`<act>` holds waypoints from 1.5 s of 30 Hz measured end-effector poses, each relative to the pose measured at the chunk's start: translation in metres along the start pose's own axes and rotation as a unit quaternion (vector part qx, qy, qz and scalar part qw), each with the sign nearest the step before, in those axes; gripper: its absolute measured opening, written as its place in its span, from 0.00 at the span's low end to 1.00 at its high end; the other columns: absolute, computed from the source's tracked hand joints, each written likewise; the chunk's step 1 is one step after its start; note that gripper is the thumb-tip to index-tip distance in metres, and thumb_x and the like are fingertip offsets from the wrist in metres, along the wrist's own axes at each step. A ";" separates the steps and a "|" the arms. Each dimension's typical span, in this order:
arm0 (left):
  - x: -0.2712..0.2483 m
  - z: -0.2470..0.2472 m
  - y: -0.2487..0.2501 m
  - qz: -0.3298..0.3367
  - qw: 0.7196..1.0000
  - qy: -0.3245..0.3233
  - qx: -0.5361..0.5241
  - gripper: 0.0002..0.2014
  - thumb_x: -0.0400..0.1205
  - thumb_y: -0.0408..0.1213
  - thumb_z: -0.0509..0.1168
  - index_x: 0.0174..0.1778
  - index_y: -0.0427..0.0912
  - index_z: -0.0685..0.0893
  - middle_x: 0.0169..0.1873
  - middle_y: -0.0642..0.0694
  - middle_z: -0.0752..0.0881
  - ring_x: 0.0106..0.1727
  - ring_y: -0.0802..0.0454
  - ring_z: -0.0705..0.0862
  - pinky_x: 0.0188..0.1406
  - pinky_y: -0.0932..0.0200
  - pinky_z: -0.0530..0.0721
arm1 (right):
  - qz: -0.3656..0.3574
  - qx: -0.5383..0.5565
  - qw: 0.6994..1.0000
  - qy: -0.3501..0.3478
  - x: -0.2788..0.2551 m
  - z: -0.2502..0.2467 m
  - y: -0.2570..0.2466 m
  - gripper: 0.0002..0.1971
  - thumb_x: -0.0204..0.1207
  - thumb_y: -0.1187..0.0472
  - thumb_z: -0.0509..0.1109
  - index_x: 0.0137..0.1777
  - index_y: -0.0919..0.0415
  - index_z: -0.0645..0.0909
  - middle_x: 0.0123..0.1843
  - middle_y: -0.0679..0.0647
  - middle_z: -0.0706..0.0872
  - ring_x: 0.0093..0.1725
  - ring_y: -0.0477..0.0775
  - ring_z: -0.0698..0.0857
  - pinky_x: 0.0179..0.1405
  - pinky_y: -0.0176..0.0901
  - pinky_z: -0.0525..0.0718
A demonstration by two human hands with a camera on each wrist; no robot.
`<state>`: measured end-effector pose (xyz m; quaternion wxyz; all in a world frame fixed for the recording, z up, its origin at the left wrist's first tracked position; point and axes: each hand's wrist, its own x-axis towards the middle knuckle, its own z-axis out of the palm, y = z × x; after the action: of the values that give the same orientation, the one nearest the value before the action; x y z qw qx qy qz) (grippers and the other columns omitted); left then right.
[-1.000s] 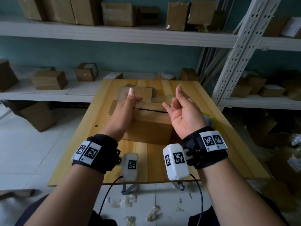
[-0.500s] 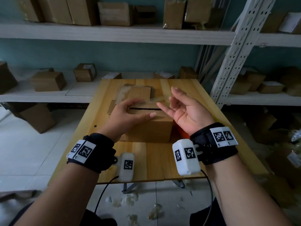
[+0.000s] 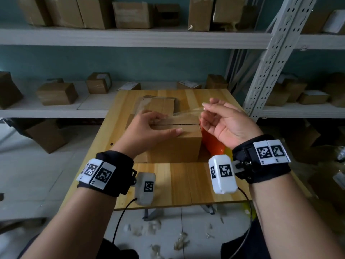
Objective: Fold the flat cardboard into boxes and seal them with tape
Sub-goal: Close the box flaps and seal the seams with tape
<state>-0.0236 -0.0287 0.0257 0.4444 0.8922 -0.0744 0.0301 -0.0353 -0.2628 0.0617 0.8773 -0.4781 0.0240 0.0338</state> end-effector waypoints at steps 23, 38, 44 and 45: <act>-0.008 0.013 0.018 0.014 0.983 0.020 0.182 0.51 0.71 0.85 0.62 0.82 0.52 0.75 0.70 0.56 0.81 0.65 0.55 0.81 0.63 0.50 0.89 | -0.192 -0.380 0.895 0.136 -0.003 0.001 0.003 0.18 0.73 0.62 0.86 0.58 0.52 0.83 0.36 0.52 0.93 0.41 0.48 0.95 0.58 0.57 0.93; -0.013 0.014 0.019 -0.021 0.999 0.028 0.009 0.65 0.64 0.75 0.79 0.92 0.52 0.56 0.84 0.53 0.74 0.80 0.51 0.76 0.70 0.56 0.80 | -0.034 -0.157 0.981 0.109 0.006 -0.011 0.013 0.15 0.80 0.76 0.75 0.58 0.58 0.84 0.51 0.64 0.88 0.39 0.51 0.87 0.60 0.70 0.91; -0.017 0.016 0.016 -0.011 0.996 0.043 -0.077 0.68 0.65 0.71 0.79 0.94 0.53 0.47 0.90 0.52 0.67 0.87 0.49 0.69 0.78 0.53 0.76 | -0.028 -0.115 0.987 0.107 0.002 -0.009 0.016 0.14 0.81 0.77 0.73 0.58 0.59 0.83 0.48 0.61 0.87 0.36 0.48 0.86 0.62 0.64 0.91; -0.018 0.016 0.017 -0.015 0.994 0.044 -0.104 0.63 0.71 0.73 0.73 0.94 0.53 0.45 0.91 0.51 0.65 0.88 0.49 0.68 0.78 0.54 0.73 | -0.029 -0.111 0.988 0.107 0.002 -0.009 0.017 0.13 0.81 0.76 0.73 0.59 0.59 0.83 0.48 0.60 0.87 0.36 0.48 0.87 0.61 0.62 0.92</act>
<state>-0.0444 -0.0494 0.0273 0.5376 0.8403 -0.0439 0.0547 -0.0348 -0.2616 0.0426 0.8117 -0.5741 0.0998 -0.0408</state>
